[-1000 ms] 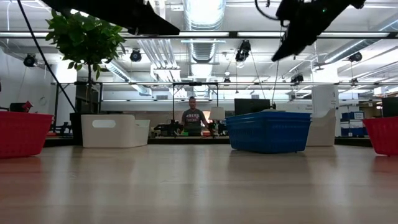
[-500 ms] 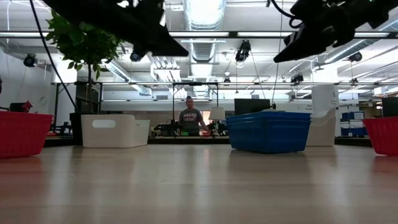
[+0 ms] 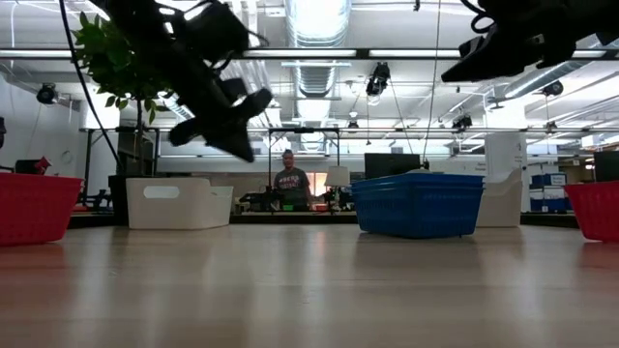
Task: Stack baskets by color
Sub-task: Stack the left white bin on the stacked white bin
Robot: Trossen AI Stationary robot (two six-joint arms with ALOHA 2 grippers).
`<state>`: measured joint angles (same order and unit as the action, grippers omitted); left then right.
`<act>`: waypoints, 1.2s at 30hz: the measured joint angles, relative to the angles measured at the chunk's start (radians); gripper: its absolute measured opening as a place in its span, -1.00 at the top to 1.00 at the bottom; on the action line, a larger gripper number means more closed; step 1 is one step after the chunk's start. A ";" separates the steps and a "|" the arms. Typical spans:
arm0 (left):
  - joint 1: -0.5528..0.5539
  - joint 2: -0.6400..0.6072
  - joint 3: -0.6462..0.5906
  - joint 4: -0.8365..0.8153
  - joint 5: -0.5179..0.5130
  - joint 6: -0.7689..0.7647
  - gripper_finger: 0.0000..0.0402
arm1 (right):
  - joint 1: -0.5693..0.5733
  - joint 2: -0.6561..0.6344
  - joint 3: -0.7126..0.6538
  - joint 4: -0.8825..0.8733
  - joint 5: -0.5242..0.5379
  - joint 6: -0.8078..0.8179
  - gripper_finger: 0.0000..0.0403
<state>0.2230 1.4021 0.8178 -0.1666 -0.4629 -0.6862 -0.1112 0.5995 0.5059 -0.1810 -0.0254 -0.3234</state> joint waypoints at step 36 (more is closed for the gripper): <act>0.106 0.090 0.025 -0.221 -0.133 -0.135 0.46 | 0.000 -0.003 -0.073 0.001 -0.001 0.010 0.96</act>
<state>0.3294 1.4921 0.8429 -0.3879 -0.5955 -0.8211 -0.1112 0.5968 0.4327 -0.1803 -0.0261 -0.3130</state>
